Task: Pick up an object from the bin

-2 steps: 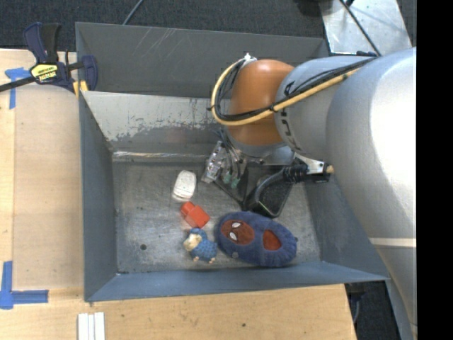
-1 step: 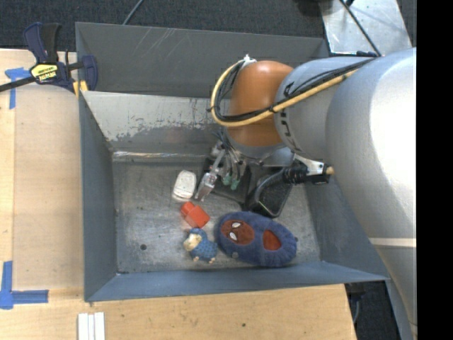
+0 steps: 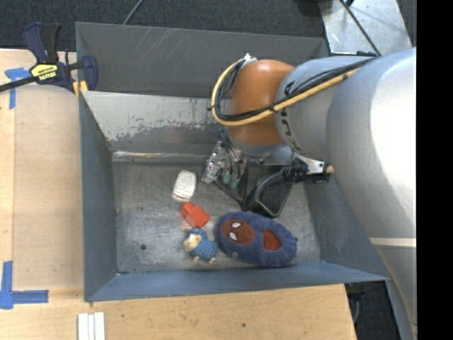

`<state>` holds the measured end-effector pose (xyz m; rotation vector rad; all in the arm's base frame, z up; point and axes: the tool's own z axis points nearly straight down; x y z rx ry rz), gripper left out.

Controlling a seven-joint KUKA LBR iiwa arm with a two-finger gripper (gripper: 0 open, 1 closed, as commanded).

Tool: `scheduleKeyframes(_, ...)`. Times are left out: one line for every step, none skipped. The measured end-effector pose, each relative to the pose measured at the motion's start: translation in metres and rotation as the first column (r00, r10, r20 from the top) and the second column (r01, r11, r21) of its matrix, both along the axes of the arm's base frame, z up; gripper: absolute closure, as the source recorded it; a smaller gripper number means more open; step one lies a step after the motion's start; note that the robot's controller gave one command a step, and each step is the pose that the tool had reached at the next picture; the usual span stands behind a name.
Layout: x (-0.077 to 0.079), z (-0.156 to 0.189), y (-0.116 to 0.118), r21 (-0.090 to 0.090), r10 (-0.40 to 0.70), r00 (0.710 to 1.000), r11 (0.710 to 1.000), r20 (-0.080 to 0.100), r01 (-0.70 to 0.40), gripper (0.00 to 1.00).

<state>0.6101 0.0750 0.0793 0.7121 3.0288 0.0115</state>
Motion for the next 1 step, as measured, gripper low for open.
scheduleKeyframes(-0.0001, -0.0001, 0.0001, 0.0, 0.0, 1.0, 1.0, 0.0, 0.0, 0.0)
